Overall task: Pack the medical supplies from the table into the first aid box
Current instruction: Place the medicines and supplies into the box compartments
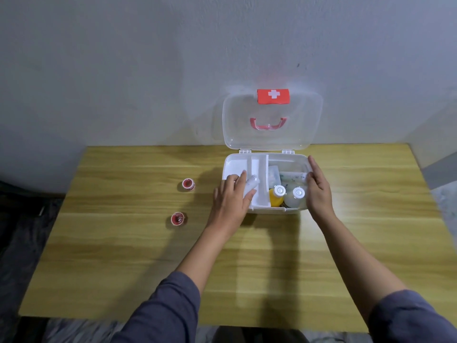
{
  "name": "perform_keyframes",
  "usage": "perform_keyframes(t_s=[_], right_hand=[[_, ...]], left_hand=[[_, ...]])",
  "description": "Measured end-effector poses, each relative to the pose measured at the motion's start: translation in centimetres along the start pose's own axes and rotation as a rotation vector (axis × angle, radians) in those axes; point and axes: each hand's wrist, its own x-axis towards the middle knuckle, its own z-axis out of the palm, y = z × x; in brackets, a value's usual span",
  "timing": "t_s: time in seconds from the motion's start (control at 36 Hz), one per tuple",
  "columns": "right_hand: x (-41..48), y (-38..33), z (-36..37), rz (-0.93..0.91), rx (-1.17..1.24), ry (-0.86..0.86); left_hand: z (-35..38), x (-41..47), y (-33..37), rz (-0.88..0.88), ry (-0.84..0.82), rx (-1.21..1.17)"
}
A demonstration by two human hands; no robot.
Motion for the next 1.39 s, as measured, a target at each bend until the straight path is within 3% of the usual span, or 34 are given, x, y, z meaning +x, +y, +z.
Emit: perform_keyframes(t_s=[0.36, 0.67, 0.86, 1.14, 1.39], right_hand=[[0.0, -0.2, -0.1, -0.006, 0.032, -0.014], [0.0, -0.3, -0.4, -0.007, 0.005, -0.057], [0.1, -0.3, -0.3, -0.010, 0.015, -0.059], [0.1, -0.4, -0.3, -0.008, 0.023, -0.060], [0.0, -0.5, -0.2, 0.013, 0.035, -0.048]], left_hand=[[1.3, 1.0, 2.1, -0.104, -0.071, -0.062], [1.6, 1.1, 1.8, -0.122, -0.175, 0.083], [1.6, 1.9, 2.4, -0.143, -0.134, -0.036], [3.2, 4.6, 4.7, -0.317, 0.027, -0.289], [3.8, 4.4, 4.8, -0.336, 0.043, -0.204]])
